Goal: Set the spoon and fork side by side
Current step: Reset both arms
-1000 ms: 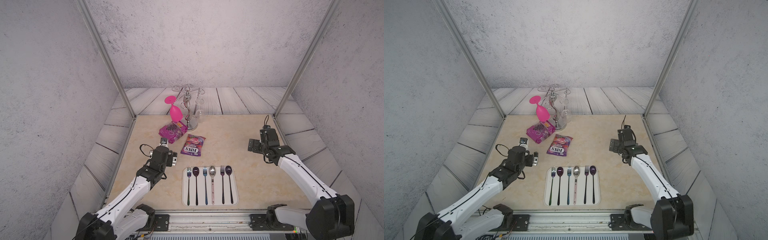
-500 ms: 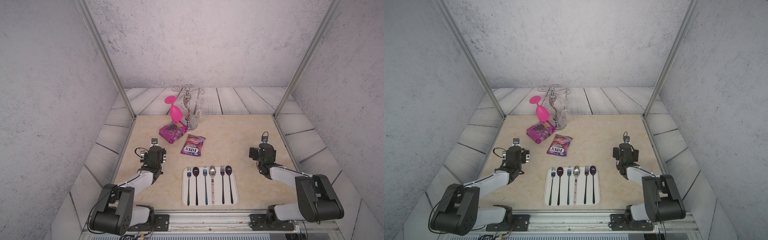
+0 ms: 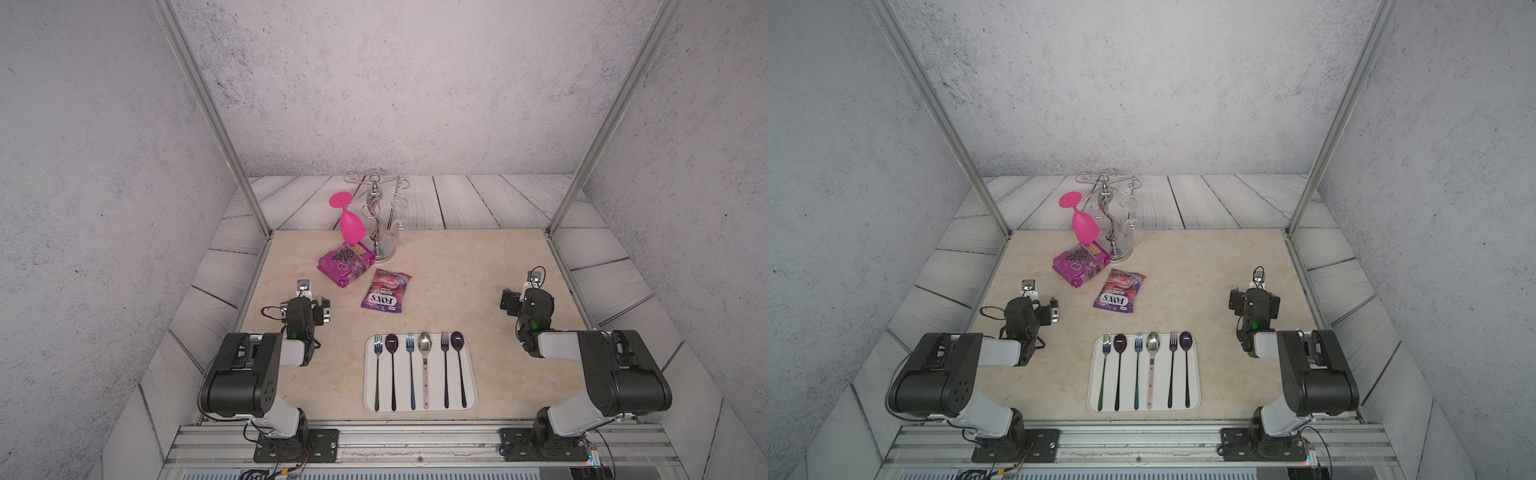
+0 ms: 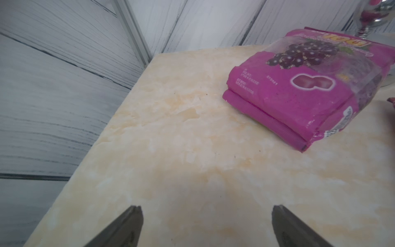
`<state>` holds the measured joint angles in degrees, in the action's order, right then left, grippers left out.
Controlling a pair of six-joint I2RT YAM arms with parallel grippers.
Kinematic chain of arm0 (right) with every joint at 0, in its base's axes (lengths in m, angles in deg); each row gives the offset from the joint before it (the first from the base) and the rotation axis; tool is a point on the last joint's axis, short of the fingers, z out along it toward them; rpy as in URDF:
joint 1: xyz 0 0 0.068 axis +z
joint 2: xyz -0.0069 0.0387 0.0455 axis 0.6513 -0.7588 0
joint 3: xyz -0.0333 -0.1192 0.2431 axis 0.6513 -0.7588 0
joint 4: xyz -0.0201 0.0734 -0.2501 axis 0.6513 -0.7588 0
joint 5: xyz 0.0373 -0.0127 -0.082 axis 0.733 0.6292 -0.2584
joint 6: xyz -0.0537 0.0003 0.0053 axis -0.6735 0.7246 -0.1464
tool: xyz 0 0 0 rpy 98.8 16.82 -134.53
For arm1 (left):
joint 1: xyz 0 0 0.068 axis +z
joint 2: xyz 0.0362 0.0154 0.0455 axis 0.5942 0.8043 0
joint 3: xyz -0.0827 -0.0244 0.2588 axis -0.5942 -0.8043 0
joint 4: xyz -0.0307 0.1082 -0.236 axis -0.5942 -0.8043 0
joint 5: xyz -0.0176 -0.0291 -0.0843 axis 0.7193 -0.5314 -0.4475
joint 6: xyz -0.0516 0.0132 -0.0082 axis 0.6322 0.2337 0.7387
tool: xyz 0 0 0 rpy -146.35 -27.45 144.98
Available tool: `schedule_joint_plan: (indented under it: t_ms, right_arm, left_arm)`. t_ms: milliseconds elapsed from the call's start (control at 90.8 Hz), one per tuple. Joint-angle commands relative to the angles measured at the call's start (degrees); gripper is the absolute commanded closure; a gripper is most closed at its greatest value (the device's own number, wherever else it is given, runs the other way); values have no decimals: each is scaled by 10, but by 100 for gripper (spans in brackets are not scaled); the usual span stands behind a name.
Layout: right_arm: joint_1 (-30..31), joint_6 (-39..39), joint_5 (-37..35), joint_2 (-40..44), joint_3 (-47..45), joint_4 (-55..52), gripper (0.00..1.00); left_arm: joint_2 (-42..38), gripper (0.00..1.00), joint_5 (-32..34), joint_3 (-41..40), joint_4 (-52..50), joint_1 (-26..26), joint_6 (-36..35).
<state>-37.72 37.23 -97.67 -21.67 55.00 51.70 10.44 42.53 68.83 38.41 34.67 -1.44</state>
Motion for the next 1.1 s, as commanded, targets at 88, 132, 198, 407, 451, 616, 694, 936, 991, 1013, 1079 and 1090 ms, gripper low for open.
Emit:
schedule_joint_plan:
  t_ms: [88,132,198,407,451,616,694,936,991,1013,1079,1090]
  right_arm:
    - [-2,-3,19,2,3,-1,1]
    - [-2,-2,21,6,7,-15,1]
    - [-1,-2,21,6,5,-11,1]
    - [-2,-5,23,11,-1,-7,1]
    - [-1,-6,24,12,0,-9,1]
    - [-1,-6,23,13,0,-7,1]
    - [-2,-5,23,12,-1,-7,1]
    - [-2,-5,24,11,0,-7,1]
    - [-1,-6,24,11,0,-7,1]
    - [-2,-5,24,11,0,-6,1]
    - [-2,-5,24,11,0,-6,1]
    - [-1,-5,24,11,0,-6,1]
  left_arm:
    - [-9,0,-66,43,-34,29,16]
    - [-10,0,-66,43,-38,29,16]
    - [-10,0,-67,42,-37,29,16]
    - [-13,0,-70,39,-33,28,13]
    - [-13,0,-69,38,-33,28,13]
    - [-13,0,-70,39,-33,28,13]
    - [-13,0,-70,39,-33,28,13]
    - [-12,0,-69,42,-37,28,14]
    - [-11,0,-69,43,-38,28,13]
    - [-11,0,-69,42,-38,28,14]
    - [-11,0,-69,43,-38,28,13]
    - [-11,0,-69,43,-38,28,13]
